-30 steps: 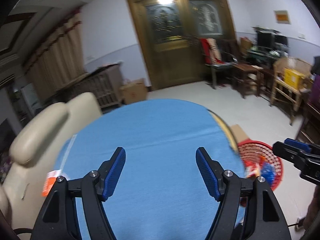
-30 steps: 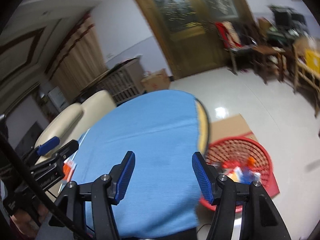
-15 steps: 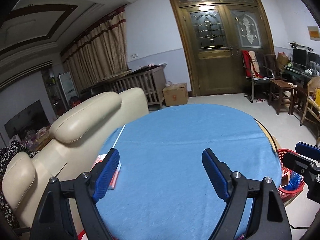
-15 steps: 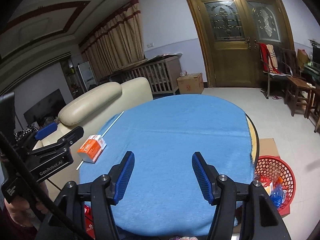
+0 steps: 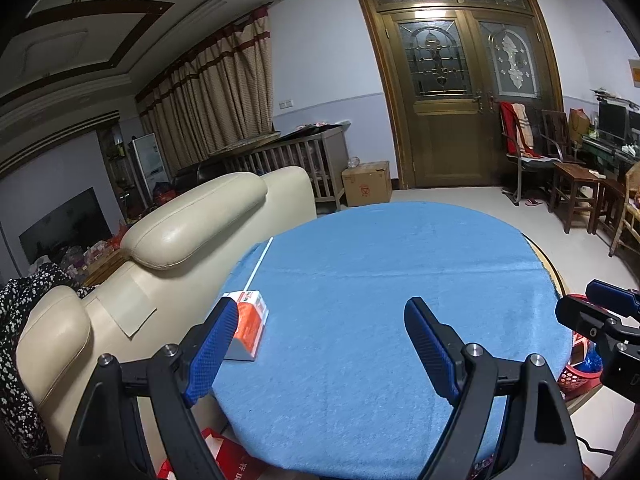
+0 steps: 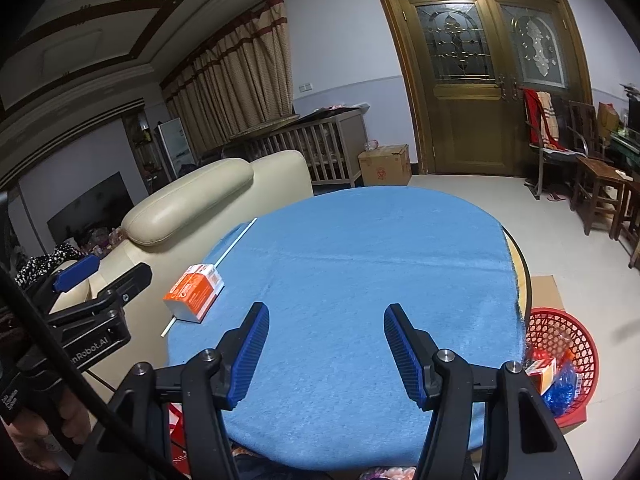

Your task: Collect trash

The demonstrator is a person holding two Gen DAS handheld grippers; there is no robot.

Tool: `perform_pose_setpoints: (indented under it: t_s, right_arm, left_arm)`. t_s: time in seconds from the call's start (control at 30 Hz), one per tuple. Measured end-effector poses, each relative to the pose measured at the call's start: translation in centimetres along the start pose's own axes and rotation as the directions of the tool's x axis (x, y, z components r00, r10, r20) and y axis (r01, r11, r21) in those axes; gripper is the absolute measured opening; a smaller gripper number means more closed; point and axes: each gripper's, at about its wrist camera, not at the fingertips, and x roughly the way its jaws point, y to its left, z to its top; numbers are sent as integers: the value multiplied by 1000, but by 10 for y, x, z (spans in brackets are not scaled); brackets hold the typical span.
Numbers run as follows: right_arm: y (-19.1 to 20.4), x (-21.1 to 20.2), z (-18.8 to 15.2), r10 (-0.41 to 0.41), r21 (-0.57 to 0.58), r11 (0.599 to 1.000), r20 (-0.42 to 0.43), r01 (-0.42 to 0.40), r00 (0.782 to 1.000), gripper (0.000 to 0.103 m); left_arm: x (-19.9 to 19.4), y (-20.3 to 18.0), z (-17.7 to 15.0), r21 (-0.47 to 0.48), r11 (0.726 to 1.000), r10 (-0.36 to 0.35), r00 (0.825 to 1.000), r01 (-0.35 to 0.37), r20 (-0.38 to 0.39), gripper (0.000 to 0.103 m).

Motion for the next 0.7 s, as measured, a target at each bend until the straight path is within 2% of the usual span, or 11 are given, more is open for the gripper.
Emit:
perform_pose_setpoints:
  t_s: [0.7]
  right_arm:
    - [24, -4, -7, -19, -50, 999, 15, 20, 1000, 64]
  left_arm:
    - [-8, 2, -3, -19, 999, 25, 1000, -25, 1, 85]
